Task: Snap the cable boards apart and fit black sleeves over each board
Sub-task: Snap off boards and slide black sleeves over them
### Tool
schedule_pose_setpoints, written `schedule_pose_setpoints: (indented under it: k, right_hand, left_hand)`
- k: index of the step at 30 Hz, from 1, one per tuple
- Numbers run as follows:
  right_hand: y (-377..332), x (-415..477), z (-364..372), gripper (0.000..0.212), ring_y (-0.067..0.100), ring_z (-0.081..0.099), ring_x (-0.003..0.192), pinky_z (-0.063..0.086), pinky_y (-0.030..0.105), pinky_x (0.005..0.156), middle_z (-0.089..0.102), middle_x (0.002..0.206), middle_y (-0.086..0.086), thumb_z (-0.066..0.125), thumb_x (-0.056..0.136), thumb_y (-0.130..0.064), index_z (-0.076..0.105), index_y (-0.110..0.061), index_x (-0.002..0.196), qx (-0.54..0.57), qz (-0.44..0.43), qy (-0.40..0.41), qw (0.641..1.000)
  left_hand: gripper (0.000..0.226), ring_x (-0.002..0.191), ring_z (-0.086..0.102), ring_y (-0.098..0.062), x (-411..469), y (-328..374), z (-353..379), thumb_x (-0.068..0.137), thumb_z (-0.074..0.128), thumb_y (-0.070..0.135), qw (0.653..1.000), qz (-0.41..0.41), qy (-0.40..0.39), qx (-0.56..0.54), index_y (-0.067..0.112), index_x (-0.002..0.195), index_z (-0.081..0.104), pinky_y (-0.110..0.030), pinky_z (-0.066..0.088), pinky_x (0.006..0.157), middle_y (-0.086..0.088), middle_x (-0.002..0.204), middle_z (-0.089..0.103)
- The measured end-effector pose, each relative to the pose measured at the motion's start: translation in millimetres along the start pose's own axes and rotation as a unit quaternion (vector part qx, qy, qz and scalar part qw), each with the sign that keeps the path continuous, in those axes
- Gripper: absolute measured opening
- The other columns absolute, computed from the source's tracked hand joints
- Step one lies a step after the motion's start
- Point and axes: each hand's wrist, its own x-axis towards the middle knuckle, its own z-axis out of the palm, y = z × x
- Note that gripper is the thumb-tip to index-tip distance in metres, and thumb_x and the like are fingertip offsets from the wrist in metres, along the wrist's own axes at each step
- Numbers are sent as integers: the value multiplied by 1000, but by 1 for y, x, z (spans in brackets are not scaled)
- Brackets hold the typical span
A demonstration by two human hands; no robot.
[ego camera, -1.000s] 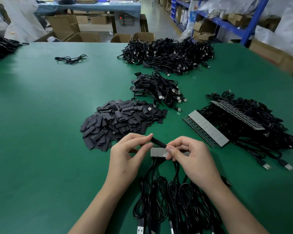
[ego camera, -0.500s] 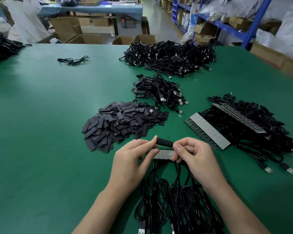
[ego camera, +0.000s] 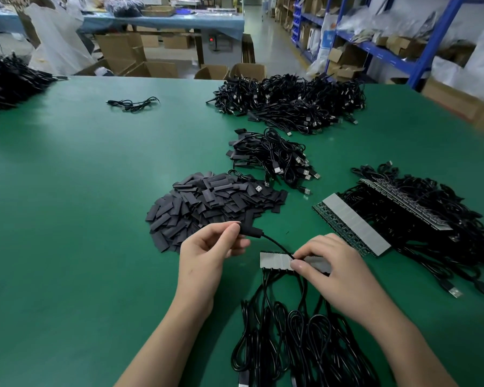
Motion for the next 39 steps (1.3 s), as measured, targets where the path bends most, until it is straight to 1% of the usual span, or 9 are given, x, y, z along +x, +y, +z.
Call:
schedule_pose_setpoints:
  k: [6, 8, 12, 16, 20, 24, 28, 34, 39]
  right_hand:
    - [-4, 2, -3, 14, 8, 70, 75, 60, 36, 73, 71, 79, -14, 63, 96, -33, 63, -35, 82, 69, 48, 60, 995]
    - [-11, 13, -13, 15, 5, 71, 70, 62, 36, 73, 72, 76, -11, 62, 95, -34, 63, -33, 80, 90, 62, 89, 990]
    - [-36, 75, -40, 16, 4, 70, 62, 63, 36, 70, 71, 70, -5, 61, 98, -28, 64, -26, 82, 28, 30, 138, 990]
    - [-62, 170, -70, 17, 21, 71, 81, 61, 46, 81, 71, 89, 1, 63, 101, -32, 68, -15, 98, -36, 10, 167, 985]
    - [-75, 213, -81, 43, 23, 62, 106, 53, 42, 94, 66, 117, 5, 63, 99, -49, 63, -15, 126, -90, 27, 119, 988]
    - [-64, 162, -53, 23, -1, 62, 85, 49, 18, 69, 67, 105, -13, 61, 99, -45, 67, -28, 114, -81, -14, 9, 997]
    - [-33, 76, -17, 12, -15, 62, 87, 44, 7, 68, 70, 99, -25, 60, 99, -47, 69, -41, 106, -16, 23, -132, 991]
    - [-14, 21, 14, 10, 3, 61, 74, 44, 21, 64, 68, 83, -20, 63, 100, -35, 64, -33, 90, 39, 34, -35, 998]
    - [-16, 12, 25, 4, 6, 60, 94, 51, 33, 79, 66, 91, -20, 67, 98, -36, 64, -38, 100, 65, 10, 34, 997]
  left_hand:
    - [33, 86, 76, -19, 3, -4, 1, 98, 68, 19, 998, 35, 6, 51, 23, 131, 64, -24, 58, 70, -4, 99, 79]
    - [33, 90, 74, -13, 4, -6, -1, 96, 71, 23, 990, 51, -10, 134, 29, 128, 64, -22, 58, 75, 5, 100, 78]
    - [30, 101, 63, 1, 2, -9, -2, 93, 72, 38, 919, 129, -60, 367, 30, 122, 71, -13, 47, 88, 20, 106, 70]
    - [66, 120, 46, -3, -2, -9, -3, 86, 50, 76, 824, 158, -120, 530, 34, 134, 65, -31, 37, 102, 20, 122, 56]
    - [72, 122, 36, -2, -1, -12, -6, 79, 40, 87, 794, 146, -150, 571, 42, 128, 67, -27, 25, 100, 25, 121, 47]
    - [52, 118, 42, 2, 3, -9, -6, 79, 62, 76, 809, 131, -174, 546, 42, 120, 65, -25, 25, 96, 28, 116, 51]
    - [39, 92, 65, -2, 0, -5, -3, 79, 86, 33, 913, 64, -197, 352, 30, 110, 63, -28, 49, 91, 17, 93, 69]
    - [38, 88, 67, -17, -5, -1, 2, 83, 83, 13, 952, 41, -223, 207, 23, 115, 64, -39, 54, 89, 0, 96, 72]
    - [28, 70, 57, -8, -9, 0, 6, 88, 67, 49, 962, 33, -186, 198, 22, 90, 69, -24, 46, 68, 5, 73, 63]
